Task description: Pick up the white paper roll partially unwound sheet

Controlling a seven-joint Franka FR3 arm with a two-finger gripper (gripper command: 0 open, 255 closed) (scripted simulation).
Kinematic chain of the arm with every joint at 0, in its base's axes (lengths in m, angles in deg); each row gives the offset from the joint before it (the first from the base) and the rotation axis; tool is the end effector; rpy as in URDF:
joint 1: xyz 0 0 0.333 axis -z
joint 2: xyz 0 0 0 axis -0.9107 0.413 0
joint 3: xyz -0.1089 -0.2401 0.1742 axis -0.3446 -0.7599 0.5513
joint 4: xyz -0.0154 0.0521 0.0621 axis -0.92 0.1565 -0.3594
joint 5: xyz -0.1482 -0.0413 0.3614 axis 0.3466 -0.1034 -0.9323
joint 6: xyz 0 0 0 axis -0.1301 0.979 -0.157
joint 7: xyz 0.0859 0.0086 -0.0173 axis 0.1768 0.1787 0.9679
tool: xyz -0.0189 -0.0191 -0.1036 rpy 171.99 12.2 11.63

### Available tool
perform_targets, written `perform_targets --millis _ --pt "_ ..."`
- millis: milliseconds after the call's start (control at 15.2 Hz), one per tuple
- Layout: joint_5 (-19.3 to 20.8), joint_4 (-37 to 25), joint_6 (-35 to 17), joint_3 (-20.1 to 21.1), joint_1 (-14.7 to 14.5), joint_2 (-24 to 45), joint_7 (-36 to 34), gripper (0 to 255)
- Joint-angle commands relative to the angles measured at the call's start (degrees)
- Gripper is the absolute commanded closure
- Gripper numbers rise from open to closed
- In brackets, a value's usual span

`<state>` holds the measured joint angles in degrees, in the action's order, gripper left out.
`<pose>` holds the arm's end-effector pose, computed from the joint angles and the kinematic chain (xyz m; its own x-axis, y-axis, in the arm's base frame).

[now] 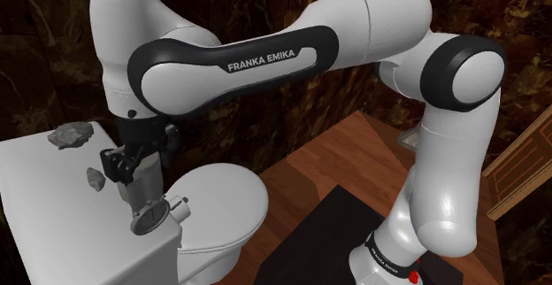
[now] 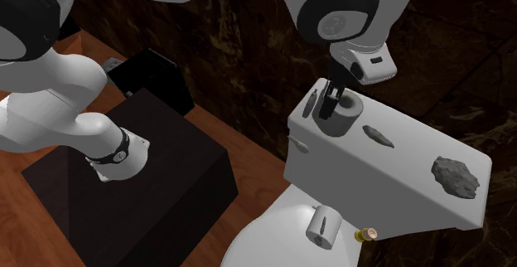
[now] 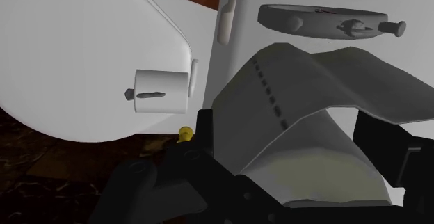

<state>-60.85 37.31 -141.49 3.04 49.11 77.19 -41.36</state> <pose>0.4919 0.4273 0.4289 0.9793 0.2018 -0.0169 0.2019 -0.9794 0.0016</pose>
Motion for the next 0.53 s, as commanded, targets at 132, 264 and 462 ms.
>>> perform_targets --millis 132,264,462 --pt "-0.40 -2.22 2.71 0.17 0.01 -0.61 0.34 255" --pt "-0.57 -3.42 4.13 0.26 -0.03 -0.87 0.46 255" --pt "-0.66 -4.14 4.96 0.30 -0.06 -1.00 0.53 255"
